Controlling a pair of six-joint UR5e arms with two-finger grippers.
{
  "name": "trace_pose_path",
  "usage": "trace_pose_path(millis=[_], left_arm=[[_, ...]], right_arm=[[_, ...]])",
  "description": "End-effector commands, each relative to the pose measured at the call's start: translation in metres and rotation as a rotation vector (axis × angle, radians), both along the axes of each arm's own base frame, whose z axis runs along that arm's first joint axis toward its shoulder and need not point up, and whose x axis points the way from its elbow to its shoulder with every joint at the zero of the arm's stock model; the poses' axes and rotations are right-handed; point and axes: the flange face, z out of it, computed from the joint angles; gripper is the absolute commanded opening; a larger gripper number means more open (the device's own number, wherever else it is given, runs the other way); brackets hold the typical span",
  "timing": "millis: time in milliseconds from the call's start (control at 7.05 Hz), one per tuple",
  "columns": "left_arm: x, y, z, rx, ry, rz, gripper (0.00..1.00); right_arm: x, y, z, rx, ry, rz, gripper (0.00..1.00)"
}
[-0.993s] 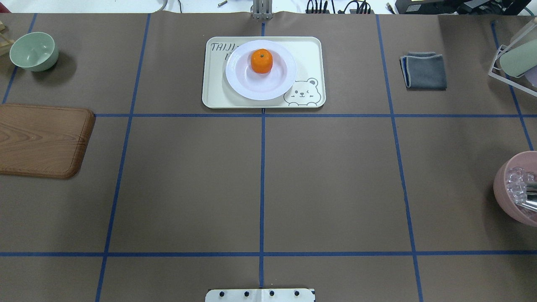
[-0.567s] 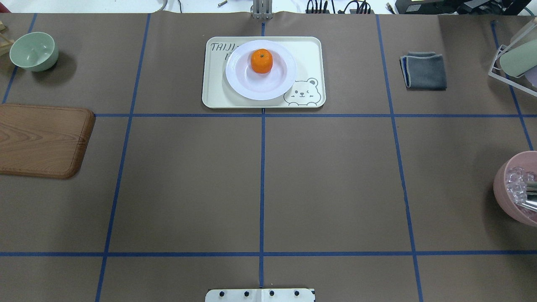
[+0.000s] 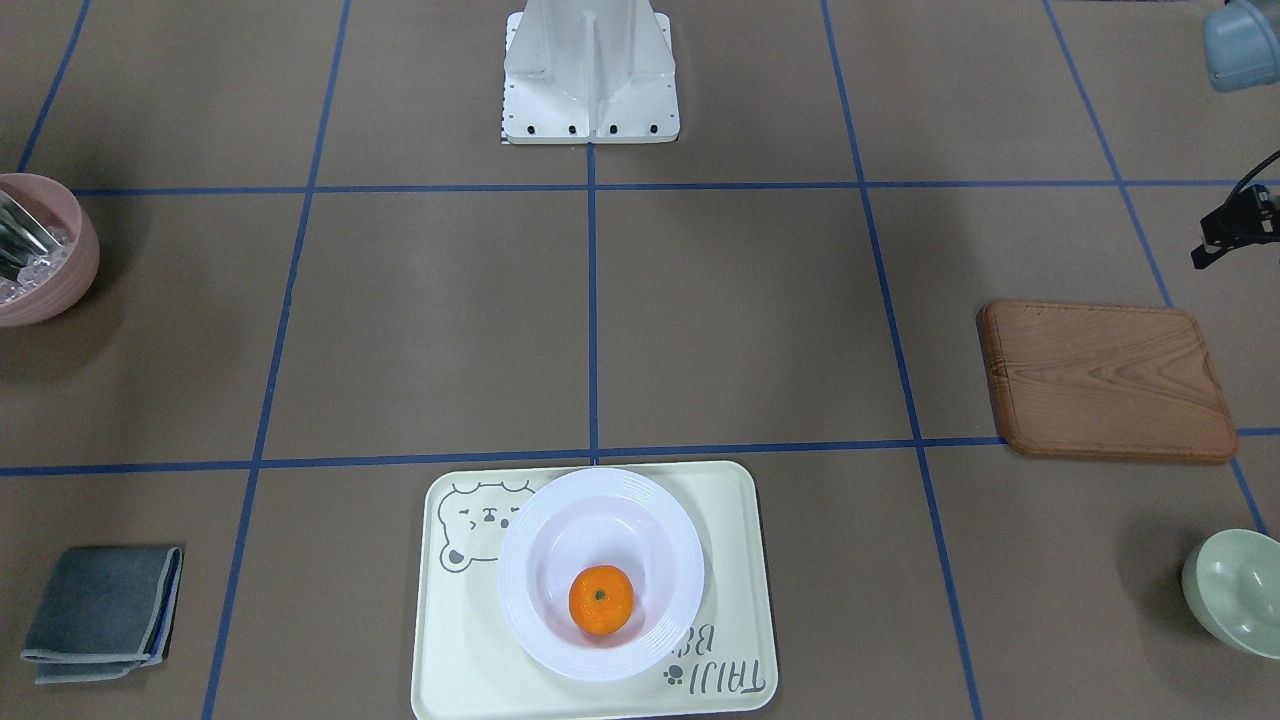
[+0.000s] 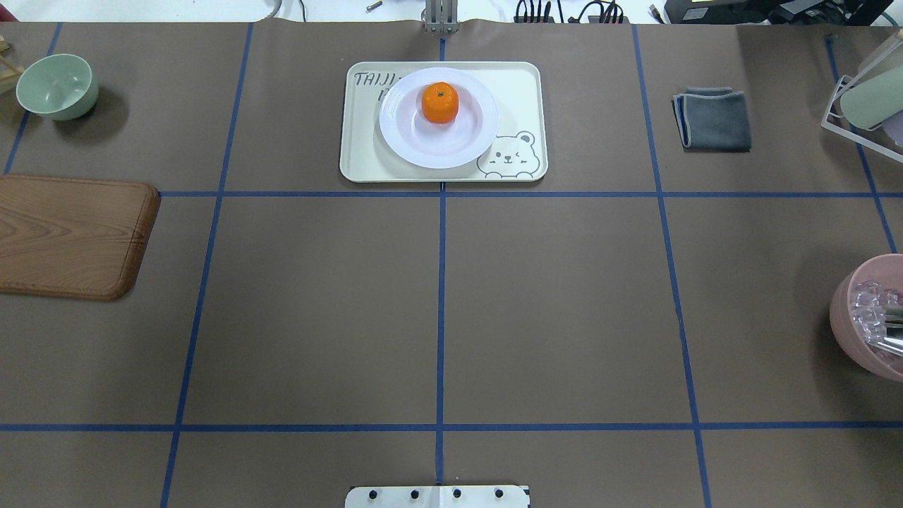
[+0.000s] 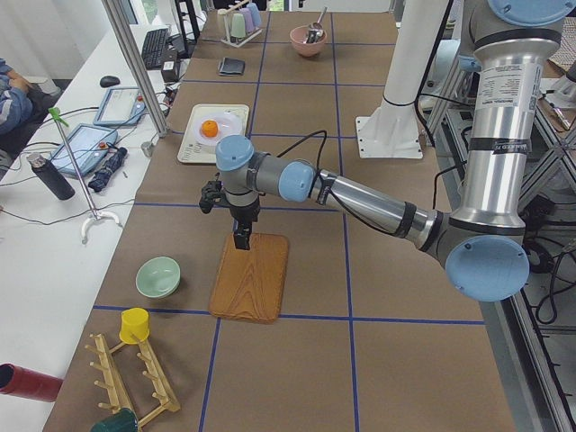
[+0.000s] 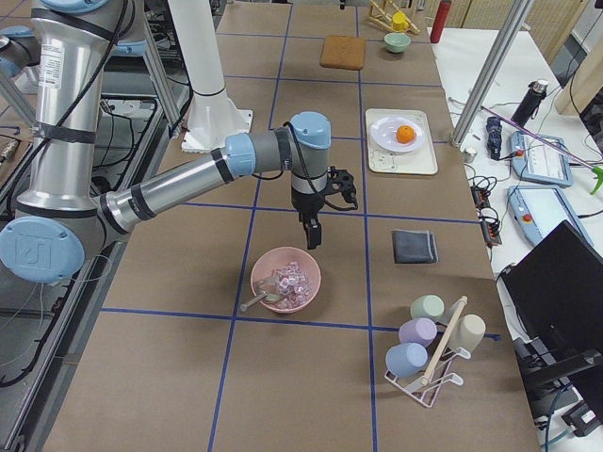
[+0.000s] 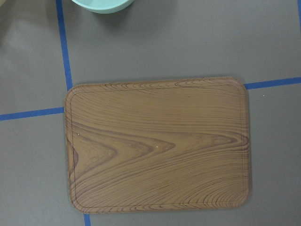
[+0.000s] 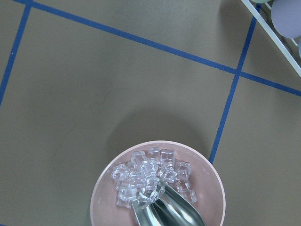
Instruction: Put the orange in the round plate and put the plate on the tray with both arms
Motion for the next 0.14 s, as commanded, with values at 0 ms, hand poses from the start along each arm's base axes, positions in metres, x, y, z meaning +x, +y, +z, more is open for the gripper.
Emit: trace_pose_path(millis=[0], left_arm=[[0.0011,0.0026,-0.0053,-0.007,0.038,0.007,0.98]], right_arm=[[-0.0053,-0.0041,0.0119,-0.035,-0.042,-0.009,1.00]])
